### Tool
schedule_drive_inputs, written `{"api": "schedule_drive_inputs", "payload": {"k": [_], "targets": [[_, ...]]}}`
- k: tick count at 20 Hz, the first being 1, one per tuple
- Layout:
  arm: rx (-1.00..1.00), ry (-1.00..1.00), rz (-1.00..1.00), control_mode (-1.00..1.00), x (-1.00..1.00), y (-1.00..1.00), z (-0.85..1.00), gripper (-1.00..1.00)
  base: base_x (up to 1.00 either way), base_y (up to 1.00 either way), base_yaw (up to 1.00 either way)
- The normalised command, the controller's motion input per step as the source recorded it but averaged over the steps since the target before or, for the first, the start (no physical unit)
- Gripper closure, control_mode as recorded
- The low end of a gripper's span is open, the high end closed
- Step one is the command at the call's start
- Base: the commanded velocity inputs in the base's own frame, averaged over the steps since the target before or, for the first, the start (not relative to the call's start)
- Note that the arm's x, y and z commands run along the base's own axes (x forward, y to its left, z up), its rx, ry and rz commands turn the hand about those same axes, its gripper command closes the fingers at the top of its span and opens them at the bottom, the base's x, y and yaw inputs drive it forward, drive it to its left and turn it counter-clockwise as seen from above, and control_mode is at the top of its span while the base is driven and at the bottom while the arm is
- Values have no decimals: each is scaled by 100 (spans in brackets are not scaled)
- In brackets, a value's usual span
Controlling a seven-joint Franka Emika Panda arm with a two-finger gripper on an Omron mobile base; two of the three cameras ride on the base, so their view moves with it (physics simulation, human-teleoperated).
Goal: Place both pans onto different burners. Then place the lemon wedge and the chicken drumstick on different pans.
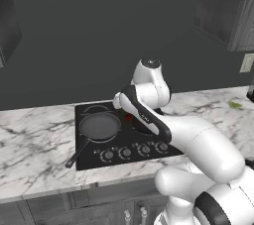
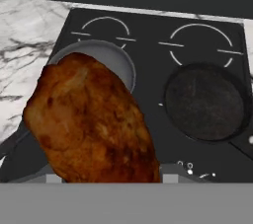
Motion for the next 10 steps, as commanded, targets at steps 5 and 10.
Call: {"api": "schedule_drive_inputs", "payload": {"k": [5,10], "targets": [[0,2,0,-100,0,49,-4,100,0,0,0],[0,2,0,-100,7,32,-2,100,0,0,0]]}}
